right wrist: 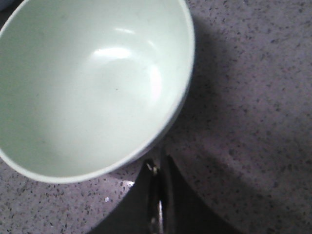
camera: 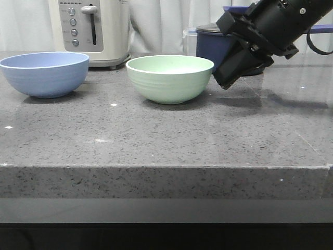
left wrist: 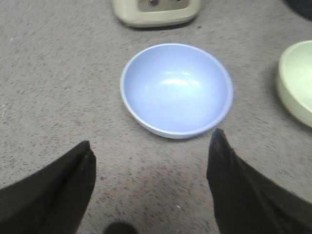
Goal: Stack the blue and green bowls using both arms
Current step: 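Release the green bowl and raise the right gripper beside it, then lower the left gripper and grasp the light blue bowl's rim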
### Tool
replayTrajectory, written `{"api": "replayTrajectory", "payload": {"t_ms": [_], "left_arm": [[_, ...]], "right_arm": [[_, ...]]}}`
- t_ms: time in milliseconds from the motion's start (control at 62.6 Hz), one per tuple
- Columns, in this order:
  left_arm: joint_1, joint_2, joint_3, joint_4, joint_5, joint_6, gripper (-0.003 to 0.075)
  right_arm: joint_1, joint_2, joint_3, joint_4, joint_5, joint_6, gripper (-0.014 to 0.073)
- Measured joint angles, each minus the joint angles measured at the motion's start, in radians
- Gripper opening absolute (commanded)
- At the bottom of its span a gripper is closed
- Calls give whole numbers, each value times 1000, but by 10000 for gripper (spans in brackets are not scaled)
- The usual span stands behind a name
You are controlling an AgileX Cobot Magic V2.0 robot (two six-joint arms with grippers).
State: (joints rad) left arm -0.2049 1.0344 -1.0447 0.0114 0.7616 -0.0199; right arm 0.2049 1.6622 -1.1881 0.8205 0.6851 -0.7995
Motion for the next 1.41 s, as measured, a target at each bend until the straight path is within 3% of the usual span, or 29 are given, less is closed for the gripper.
{"api": "replayTrajectory", "payload": {"t_ms": [399, 911, 1230, 1406], "left_arm": [[160, 394, -258, -179, 113, 46, 473], [177, 719, -415, -284, 151, 80, 463], [177, 736, -417, -295, 143, 82, 125], [177, 736, -417, -303, 143, 82, 0]], "right_arm": [[0, 0, 0, 0, 0, 0, -64], [0, 0, 0, 0, 0, 0, -64], [0, 0, 0, 0, 0, 0, -64], [0, 0, 0, 0, 0, 0, -64]]}}
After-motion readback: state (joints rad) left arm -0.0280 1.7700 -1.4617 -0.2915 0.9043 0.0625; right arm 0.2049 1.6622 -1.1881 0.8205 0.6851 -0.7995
